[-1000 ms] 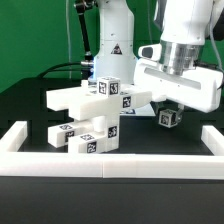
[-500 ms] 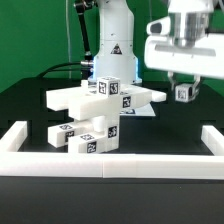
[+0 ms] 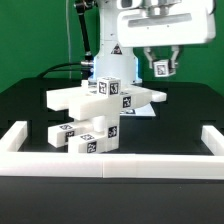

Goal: Assemble chair

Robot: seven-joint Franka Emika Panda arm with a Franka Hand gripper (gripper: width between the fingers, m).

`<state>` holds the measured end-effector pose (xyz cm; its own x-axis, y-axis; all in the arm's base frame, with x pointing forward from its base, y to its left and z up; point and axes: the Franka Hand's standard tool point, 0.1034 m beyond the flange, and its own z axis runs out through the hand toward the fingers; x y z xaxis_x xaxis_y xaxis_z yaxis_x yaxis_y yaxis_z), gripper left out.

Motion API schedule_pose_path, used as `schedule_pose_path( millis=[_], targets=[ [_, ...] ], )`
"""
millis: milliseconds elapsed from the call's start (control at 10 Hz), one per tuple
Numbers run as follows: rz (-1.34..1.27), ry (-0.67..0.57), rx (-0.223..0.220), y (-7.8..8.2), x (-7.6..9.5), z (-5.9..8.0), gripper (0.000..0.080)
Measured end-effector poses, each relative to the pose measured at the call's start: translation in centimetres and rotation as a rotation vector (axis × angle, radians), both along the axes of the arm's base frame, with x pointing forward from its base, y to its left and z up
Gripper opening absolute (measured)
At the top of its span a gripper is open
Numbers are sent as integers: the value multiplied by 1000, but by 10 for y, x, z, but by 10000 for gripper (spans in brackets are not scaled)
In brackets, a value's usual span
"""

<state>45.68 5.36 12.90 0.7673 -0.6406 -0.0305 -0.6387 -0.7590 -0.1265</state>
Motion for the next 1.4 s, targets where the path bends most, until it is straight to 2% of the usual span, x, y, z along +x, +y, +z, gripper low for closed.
schedule_pose_path(
  millis=[100, 400, 500, 700, 900, 1300, 1400],
  targets=[
    [3, 7, -7, 2, -1, -4, 288],
    [6, 7, -8, 1, -1, -4, 288],
    [105, 30, -36, -13, -3, -3, 288],
    [170, 9, -53, -51, 13, 12, 288],
    [217, 8, -68, -57, 19, 10, 288],
    [220, 11, -70, -58, 18, 9, 288],
    [318, 9, -92, -71, 20, 10, 288]
  ],
)
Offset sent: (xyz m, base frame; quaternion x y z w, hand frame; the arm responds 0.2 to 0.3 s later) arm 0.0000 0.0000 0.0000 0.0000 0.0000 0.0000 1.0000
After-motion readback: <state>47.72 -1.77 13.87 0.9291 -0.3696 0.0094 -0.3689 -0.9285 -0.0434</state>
